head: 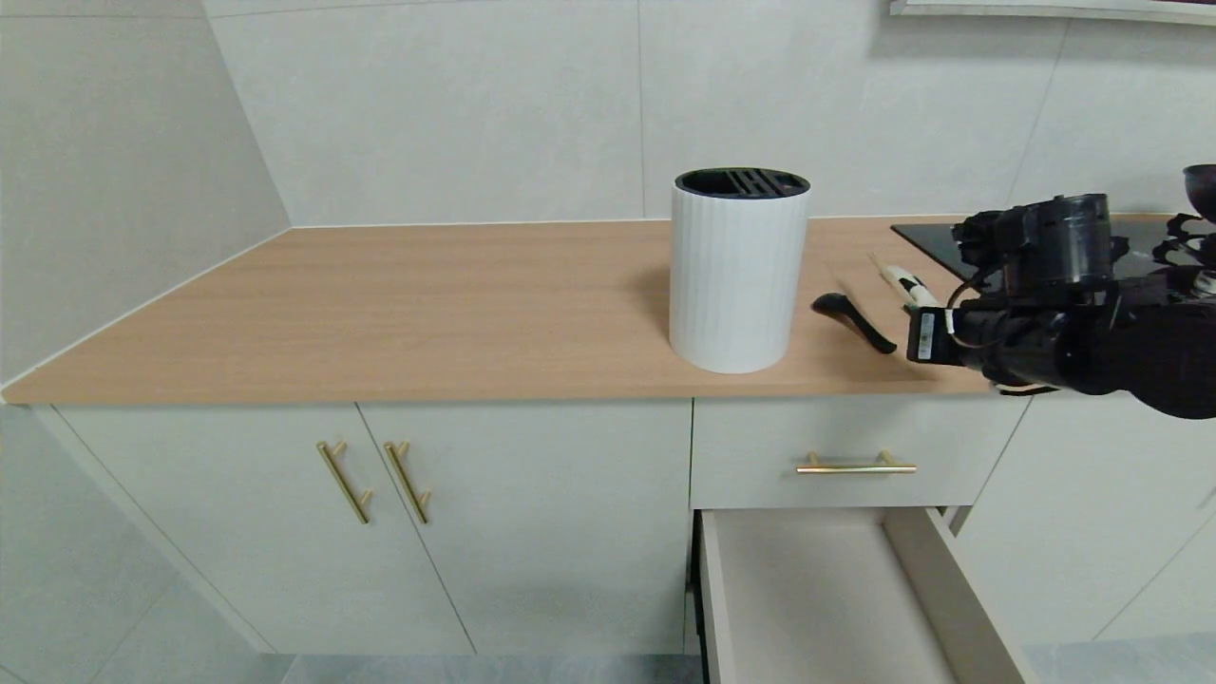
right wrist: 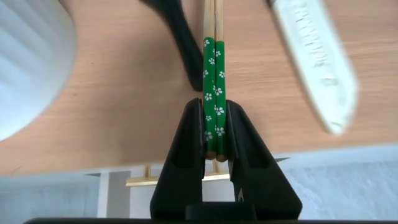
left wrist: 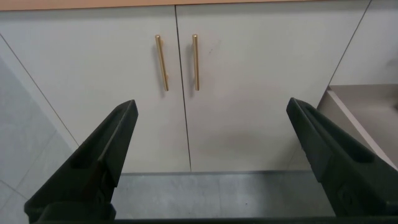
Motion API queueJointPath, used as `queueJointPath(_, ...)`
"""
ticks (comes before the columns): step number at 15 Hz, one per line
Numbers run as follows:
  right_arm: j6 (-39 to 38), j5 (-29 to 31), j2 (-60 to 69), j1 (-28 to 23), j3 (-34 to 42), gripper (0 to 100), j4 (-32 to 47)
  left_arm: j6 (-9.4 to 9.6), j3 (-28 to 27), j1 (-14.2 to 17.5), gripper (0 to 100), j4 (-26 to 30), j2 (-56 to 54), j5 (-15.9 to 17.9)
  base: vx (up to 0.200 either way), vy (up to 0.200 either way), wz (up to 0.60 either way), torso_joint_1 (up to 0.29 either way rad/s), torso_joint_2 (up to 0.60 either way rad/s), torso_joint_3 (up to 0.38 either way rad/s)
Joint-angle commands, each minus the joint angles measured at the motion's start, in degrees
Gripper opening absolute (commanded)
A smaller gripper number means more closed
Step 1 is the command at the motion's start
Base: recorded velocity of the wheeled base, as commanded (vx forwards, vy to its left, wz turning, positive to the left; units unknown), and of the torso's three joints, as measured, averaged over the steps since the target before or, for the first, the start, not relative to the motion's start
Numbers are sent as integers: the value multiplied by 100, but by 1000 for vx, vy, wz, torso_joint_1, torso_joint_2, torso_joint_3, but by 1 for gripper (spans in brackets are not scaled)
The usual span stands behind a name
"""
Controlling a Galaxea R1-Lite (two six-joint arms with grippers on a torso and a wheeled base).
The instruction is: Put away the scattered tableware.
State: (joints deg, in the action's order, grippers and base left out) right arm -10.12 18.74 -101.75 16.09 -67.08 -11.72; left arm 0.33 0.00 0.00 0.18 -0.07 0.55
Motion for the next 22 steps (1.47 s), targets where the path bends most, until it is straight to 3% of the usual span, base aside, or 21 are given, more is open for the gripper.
queueJointPath(1, -43, -37, 929, 43, 468, 0, 29, 2, 0, 0, 100, -1, 7, -2, 0, 0, 0, 0, 0, 0)
queueJointPath(3, -43, -46, 1606, 43, 706, 0, 275, 2, 0, 0, 100, -1, 7, -2, 0, 0, 0, 0, 0, 0)
queueJointPath(5, -43, -371, 2371, 61, 802, 0, 1198, 2, 0, 0, 100, -1, 7, 7, 0, 0, 0, 0, 0, 0)
queueJointPath(9, -52, -2533, 3777, 61, 521, 0, 3536, 2, 0, 0, 100, -1, 7, -2, 0, 0, 0, 0, 0, 0)
queueJointPath(11, -43, -3218, 3979, 52, 433, 0, 4107, 2, 0, 0, 100, -1, 7, 7, 0, 0, 0, 0, 0, 0)
queueJointPath(12, -43, -3834, 4023, 52, 424, 0, 4406, 2, 0, 0, 100, -1, 7, 7, 0, 0, 0, 0, 0, 0)
queueJointPath(16, -34, -4554, 3733, 210, 556, 0, 4740, 2, 0, 0, 100, -1, 7, -2, 0, 0, 0, 0, 0, 0)
queueJointPath(22, 19, -4616, 3065, 377, 811, 0, 4722, 2, 0, 0, 100, -1, 7, -2, 0, 0, 0, 0, 0, 0)
